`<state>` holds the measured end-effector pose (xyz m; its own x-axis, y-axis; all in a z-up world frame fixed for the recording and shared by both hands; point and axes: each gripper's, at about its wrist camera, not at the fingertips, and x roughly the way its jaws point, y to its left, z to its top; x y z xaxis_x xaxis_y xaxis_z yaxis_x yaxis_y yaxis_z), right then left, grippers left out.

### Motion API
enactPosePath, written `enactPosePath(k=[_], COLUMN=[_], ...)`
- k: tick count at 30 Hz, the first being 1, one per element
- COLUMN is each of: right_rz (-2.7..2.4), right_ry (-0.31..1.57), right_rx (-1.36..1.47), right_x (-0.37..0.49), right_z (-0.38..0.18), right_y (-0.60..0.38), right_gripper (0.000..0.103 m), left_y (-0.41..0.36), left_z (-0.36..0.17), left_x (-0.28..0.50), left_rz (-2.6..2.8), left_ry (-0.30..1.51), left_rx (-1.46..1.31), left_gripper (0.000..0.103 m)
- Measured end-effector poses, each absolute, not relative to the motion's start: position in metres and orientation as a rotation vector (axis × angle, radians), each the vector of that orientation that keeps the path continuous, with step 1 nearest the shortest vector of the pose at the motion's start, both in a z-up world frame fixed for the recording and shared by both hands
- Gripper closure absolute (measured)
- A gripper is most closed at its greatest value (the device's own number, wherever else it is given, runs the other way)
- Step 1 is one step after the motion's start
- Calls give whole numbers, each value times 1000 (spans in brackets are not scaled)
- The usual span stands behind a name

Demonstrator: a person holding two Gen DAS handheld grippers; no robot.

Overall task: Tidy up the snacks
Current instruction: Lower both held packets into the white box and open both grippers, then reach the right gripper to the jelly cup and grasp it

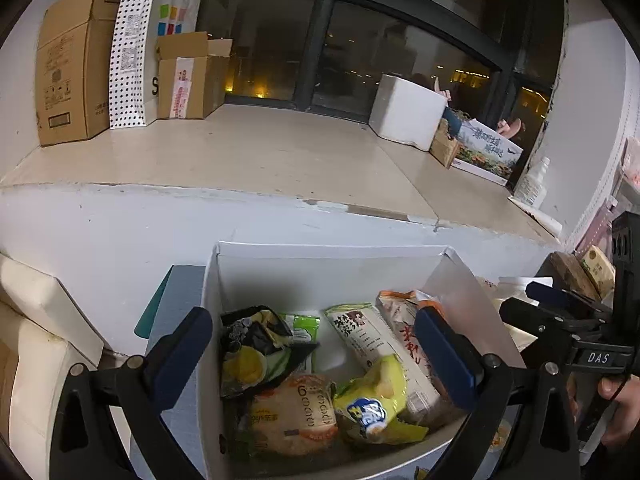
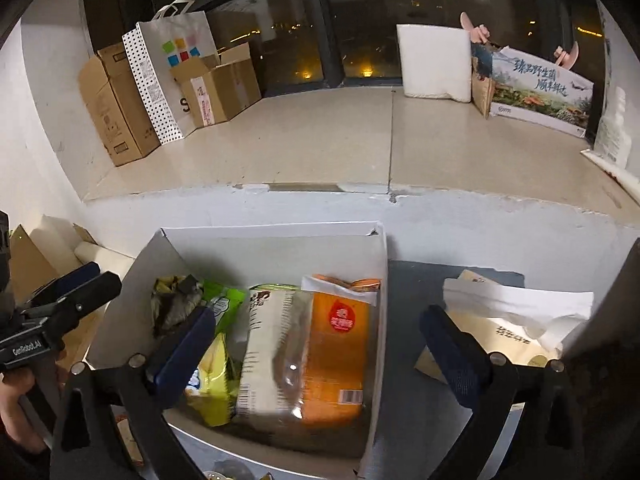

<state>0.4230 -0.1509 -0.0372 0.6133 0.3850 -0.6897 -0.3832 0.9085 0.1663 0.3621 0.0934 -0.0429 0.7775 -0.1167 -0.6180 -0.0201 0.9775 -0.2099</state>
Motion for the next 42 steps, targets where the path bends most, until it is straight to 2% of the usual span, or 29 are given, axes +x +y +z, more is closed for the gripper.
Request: enactPosePath(k=[10, 27, 34, 42], right_rz=[481, 567, 480, 327], right_ry=[761, 637, 615, 659], right_rx=[32, 112, 66, -15], right_x=[389, 221, 160, 161], right_z=[-23, -20, -42, -77], right_y=[-158, -185, -202, -233], right_gripper=[0, 0, 0, 0], left_y=[79, 62, 63, 60], left_z=[-24, -2, 1, -14], left_x=[326, 180, 133, 82], left_rz=[-102, -218, -201, -175], left_ry=[654, 527, 516, 524], left_rx=[-169, -123, -143, -155], left_gripper=[0, 0, 0, 0])
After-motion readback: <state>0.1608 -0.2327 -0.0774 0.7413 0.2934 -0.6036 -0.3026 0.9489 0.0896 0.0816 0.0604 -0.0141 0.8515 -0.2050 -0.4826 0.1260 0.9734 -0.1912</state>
